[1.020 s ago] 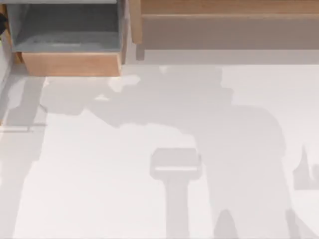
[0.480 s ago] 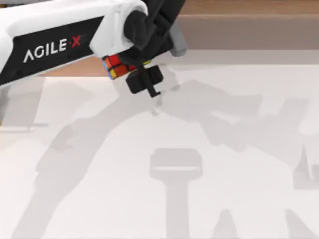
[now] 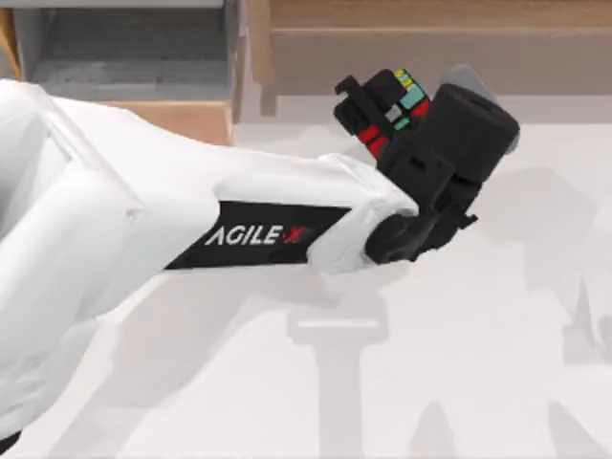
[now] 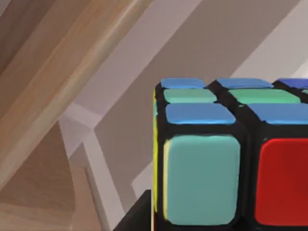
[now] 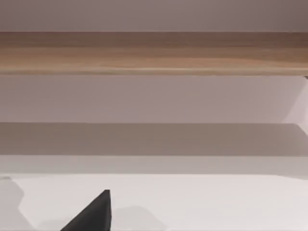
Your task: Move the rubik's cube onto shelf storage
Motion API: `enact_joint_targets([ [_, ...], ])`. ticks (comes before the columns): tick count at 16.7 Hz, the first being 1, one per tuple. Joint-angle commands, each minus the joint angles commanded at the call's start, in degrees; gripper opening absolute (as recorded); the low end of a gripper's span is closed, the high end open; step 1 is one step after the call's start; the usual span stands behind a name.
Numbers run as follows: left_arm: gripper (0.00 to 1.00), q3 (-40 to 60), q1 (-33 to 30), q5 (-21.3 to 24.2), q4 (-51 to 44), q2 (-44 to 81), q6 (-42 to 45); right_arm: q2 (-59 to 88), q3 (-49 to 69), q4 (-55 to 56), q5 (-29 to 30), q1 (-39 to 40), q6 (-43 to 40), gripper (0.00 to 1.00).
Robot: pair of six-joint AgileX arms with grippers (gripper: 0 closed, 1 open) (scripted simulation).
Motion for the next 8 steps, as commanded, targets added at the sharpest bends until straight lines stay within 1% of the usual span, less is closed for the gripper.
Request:
enact_joint_targets([
  [4, 0.00, 0.67, -1.48, -2.59, 19.31, 4.46, -5.42, 0.00, 0.00, 0.00, 0.00, 0.00, 0.00, 1.00],
  [8, 0.00, 3.34, -0.95, -4.11, 35.57, 7.90, -9.97, 0.00, 0.00, 0.00, 0.00, 0.00, 0.00, 1.00],
])
